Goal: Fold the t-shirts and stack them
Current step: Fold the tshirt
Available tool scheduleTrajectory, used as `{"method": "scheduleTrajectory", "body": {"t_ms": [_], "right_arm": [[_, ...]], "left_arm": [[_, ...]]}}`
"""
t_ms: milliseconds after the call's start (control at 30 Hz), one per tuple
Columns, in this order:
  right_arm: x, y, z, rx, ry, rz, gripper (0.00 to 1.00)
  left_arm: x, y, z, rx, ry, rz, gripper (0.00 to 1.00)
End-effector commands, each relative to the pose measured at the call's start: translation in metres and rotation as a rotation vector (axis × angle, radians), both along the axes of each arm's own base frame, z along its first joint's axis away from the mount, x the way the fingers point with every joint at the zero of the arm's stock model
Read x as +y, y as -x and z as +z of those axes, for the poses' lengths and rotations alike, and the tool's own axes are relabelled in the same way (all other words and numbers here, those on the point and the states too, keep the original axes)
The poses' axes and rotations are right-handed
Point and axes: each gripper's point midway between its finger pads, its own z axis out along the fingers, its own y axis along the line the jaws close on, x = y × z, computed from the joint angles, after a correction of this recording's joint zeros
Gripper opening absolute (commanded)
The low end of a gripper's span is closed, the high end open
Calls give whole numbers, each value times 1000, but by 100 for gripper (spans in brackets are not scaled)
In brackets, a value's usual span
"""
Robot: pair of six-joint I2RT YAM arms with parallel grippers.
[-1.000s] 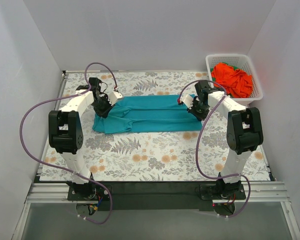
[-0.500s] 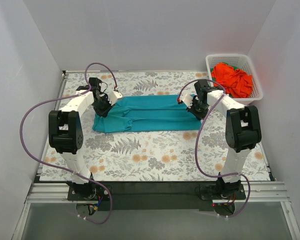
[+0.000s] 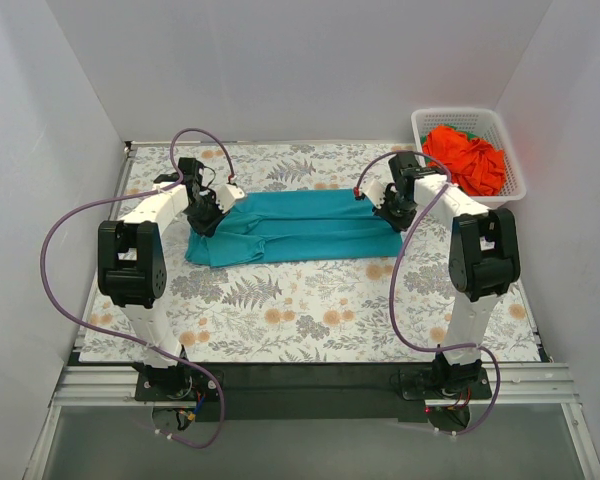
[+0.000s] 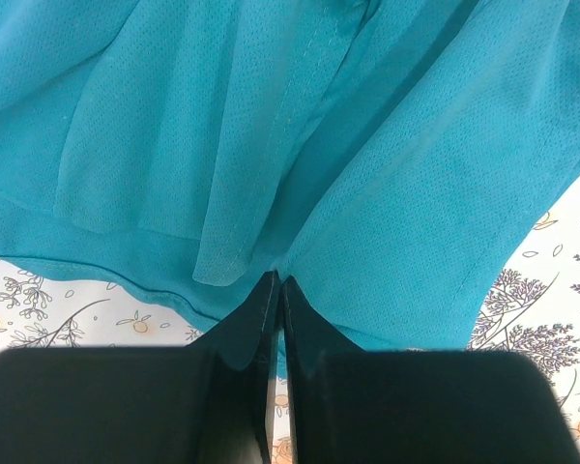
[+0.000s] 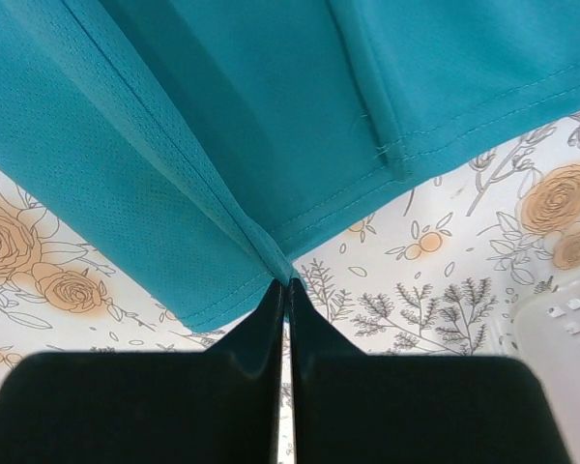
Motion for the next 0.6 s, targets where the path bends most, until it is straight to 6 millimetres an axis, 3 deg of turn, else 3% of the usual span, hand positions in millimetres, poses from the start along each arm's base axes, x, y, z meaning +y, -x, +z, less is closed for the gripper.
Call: {"method": "scheduleTrajectory", "body": {"t_ms": [0,567], "right_arm": [[-3,-12,9,-24,0,-12,1],[-2,-24,2,-23,8,-22,1]], "left_arm": [[3,-9,7,-41,-9,11,0],[4,-12,1,-53,-13,33,0]]}}
